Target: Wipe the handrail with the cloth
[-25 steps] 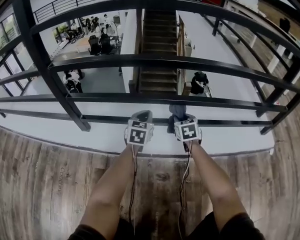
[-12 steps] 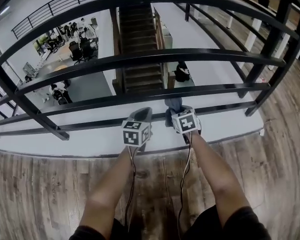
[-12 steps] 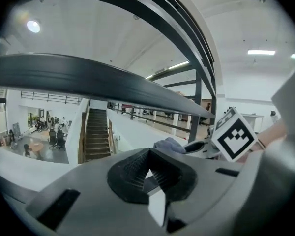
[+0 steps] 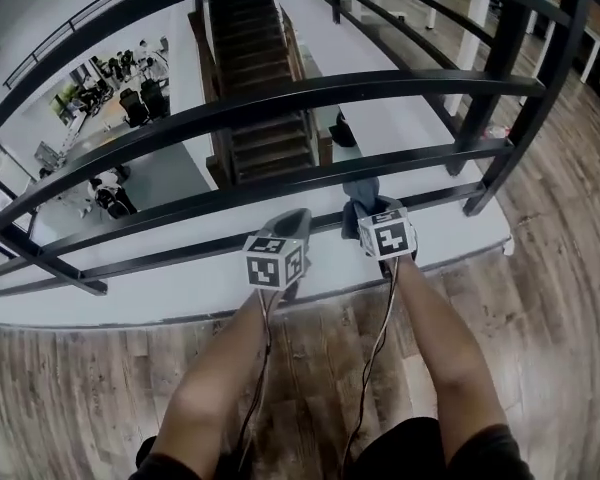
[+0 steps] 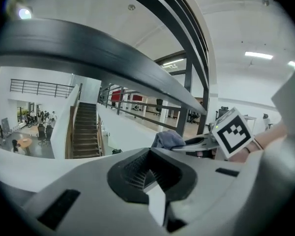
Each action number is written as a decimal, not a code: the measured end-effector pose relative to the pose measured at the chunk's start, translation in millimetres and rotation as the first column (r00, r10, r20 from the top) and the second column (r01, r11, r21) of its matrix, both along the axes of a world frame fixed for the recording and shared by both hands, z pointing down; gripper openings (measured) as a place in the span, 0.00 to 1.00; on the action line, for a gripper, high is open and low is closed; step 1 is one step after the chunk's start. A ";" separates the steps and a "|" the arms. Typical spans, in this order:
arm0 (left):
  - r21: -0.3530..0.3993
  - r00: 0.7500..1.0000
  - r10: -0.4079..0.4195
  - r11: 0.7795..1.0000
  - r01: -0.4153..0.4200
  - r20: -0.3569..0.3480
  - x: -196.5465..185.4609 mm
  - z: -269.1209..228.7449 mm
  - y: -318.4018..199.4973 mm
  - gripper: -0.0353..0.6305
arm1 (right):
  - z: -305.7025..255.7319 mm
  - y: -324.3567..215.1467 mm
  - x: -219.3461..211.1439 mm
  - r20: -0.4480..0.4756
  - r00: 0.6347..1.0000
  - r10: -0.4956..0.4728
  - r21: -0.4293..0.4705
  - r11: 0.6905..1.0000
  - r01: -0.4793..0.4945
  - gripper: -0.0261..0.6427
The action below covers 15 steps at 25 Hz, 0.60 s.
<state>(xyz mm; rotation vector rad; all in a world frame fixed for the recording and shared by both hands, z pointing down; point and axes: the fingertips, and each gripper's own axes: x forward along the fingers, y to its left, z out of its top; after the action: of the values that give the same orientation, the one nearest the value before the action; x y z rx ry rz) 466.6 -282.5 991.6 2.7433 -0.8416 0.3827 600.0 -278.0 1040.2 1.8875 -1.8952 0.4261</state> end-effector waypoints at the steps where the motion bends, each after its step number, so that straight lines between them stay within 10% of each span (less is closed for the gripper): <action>1: -0.001 1.000 0.003 1.000 -0.003 -0.002 10.9 1.0 3.2 0.05 | -1.0 3.1 14.4 0.010 1.000 0.013 0.006 1.000 -0.013 0.21; 15: 0.008 0.998 0.060 0.998 -0.060 -0.011 122.9 -3.9 45.5 0.05 | -8.3 47.9 195.6 -0.058 0.980 0.188 -0.001 0.982 -0.189 0.21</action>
<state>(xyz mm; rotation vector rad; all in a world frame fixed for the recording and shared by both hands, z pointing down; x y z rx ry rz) 589.6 -237.0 987.7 2.7800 -0.7612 0.3756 795.5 -230.1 1031.9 2.0606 -1.6827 0.4309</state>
